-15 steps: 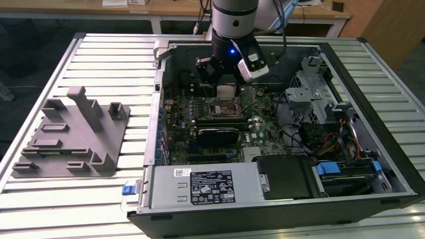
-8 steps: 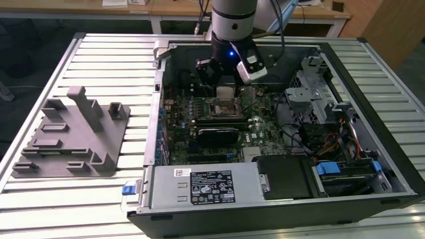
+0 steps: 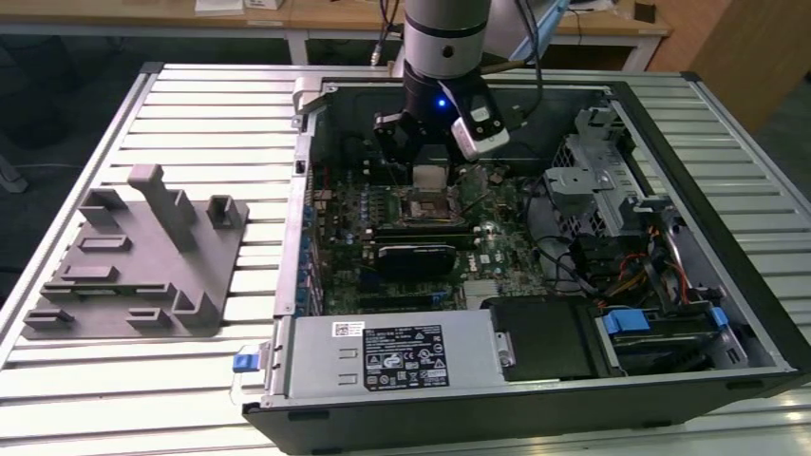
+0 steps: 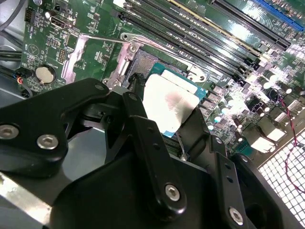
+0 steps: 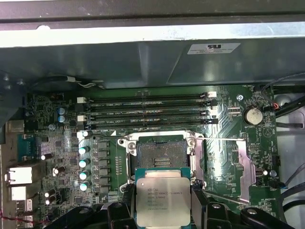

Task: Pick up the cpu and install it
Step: 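Place the cpu into insertion slot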

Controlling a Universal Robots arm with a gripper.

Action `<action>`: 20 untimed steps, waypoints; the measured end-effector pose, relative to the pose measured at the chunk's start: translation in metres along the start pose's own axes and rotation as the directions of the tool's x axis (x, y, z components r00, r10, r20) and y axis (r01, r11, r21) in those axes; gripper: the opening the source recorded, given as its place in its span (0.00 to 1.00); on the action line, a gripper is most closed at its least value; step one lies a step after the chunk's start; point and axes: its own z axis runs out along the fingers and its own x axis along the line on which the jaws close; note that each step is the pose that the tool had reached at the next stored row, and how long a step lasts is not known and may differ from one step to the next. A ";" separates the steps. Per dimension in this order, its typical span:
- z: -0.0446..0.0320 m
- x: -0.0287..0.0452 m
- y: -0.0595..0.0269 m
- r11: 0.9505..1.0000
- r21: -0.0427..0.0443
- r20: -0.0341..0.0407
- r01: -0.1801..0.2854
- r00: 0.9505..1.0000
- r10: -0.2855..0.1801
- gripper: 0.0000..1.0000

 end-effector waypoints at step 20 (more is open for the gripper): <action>0.0001 0.0000 0.0000 0.985 0.004 0.009 -0.174 0.985 0.174 0.55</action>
